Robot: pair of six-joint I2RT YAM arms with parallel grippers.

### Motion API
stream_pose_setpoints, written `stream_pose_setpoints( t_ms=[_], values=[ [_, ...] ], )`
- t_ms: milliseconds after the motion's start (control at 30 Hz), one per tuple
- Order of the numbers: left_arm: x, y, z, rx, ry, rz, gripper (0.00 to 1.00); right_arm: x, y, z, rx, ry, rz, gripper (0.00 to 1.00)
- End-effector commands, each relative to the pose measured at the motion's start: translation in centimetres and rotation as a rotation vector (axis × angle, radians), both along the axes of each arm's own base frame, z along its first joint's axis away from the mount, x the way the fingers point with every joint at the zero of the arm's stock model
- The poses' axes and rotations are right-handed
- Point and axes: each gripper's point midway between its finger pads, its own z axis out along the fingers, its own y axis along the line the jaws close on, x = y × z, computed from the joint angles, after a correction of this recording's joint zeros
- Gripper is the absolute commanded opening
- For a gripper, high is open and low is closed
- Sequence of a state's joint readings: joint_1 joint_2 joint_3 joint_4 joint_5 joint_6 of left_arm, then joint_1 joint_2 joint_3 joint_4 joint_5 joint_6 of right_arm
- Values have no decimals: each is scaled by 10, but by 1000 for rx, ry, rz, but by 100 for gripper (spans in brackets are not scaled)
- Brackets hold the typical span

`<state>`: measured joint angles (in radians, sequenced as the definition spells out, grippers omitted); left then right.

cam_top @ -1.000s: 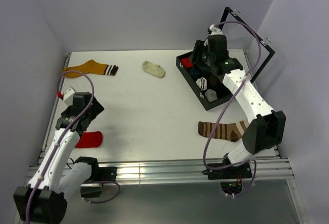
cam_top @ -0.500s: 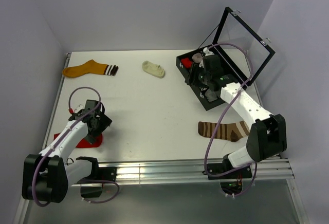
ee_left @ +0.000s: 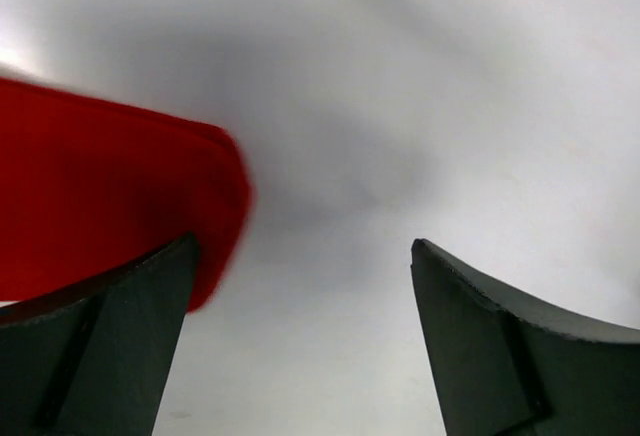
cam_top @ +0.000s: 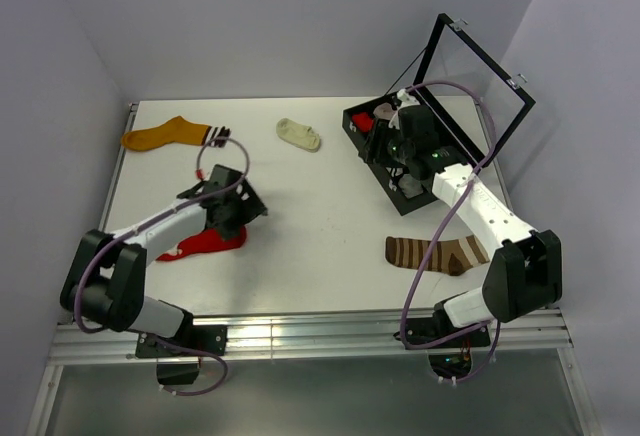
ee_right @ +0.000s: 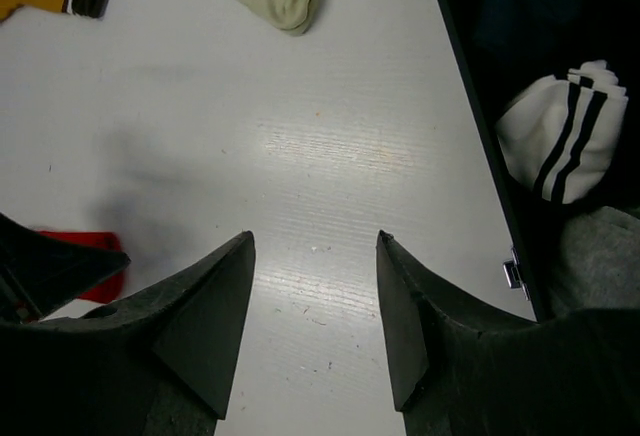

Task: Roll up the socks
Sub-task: Adjust the sock at the center of the board.

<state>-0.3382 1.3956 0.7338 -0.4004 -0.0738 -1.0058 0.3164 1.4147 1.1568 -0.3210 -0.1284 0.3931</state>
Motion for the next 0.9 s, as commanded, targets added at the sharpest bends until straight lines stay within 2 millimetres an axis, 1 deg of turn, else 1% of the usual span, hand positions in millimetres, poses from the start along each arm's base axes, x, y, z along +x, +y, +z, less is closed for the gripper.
stream_pose_setpoints(
  t_ms=[0, 33, 67, 100, 133, 200, 233, 267, 300, 333, 367, 400, 433, 467, 500, 533, 567, 600, 633, 667, 700, 733, 767, 800, 833, 867],
  values=[
    [40, -78, 55, -118, -195, -224, 94, 0, 10, 20, 15, -76, 49, 59],
    [40, -89, 54, -118, -192, -265, 94, -1, 11, 18, 3, -79, 56, 59],
    [36, -104, 58, -113, -205, -329, 94, -4, 17, 17, -5, -75, 71, 59],
    [37, -114, 65, -120, -218, -357, 95, -6, 20, 17, -8, -77, 84, 59],
    [34, -121, 67, -114, -227, -393, 94, -8, 23, 15, -10, -75, 97, 59],
    [29, -121, 71, -97, -231, -397, 95, -12, 30, 15, -8, -79, 121, 58],
    [30, -114, 81, -74, -265, -370, 95, -13, 33, 14, -11, -80, 140, 57],
    [31, -105, 84, -38, -280, -344, 95, -14, 36, 12, -17, -73, 151, 57],
    [28, -92, 82, 10, -268, -321, 95, -19, 44, 10, -21, -72, 182, 56],
    [33, -74, 90, 69, -297, -270, 95, -21, 49, 12, -29, -81, 211, 55],
    [33, -64, 90, 92, -295, -253, 95, -24, 56, 7, -37, -73, 234, 54],
    [30, -51, 86, 117, -266, -231, 95, -28, 64, 5, -36, -71, 262, 54],
    [36, -30, 89, 128, -265, -172, 95, -37, 81, 5, -35, -73, 324, 53],
    [36, -18, 88, 131, -251, -142, 95, -43, 94, -5, -27, -47, 375, 52],
    [37, -4, 87, 135, -235, -107, 95, -49, 105, -7, -25, -42, 412, 50],
    [40, 22, 90, 144, -227, -42, 94, -61, 126, -8, -30, -48, 480, 50],
    [40, 33, 93, 146, -223, -19, 94, -67, 139, -20, -45, -22, 520, 50],
    [42, 44, 97, 153, -227, 7, 94, -74, 150, -26, -56, -13, 558, 49],
    [42, 64, 98, 175, -213, 44, 95, -88, 173, -26, -69, -27, 635, 49],
    [43, 73, 101, 184, -213, 61, 95, -95, 186, -42, -88, 5, 672, 48],
    [43, 82, 101, 194, -206, 76, 95, -102, 197, -48, -97, 14, 708, 48],
    [43, 97, 99, 211, -190, 104, 95, -105, 211, -46, -95, 0, 744, 47],
    [41, 104, 97, 214, -177, 117, 95, -118, 231, -58, -99, 11, 798, 47],
    [38, 110, 91, 212, -158, 128, 95, -122, 245, -56, -90, -4, 825, 46],
    [37, 122, 87, 209, -143, 162, 95, -126, 256, -71, -97, 19, 853, 46],
    [35, 125, 83, 201, -134, 171, 95, -137, 269, -74, -95, 21, 894, 45]
  ],
)
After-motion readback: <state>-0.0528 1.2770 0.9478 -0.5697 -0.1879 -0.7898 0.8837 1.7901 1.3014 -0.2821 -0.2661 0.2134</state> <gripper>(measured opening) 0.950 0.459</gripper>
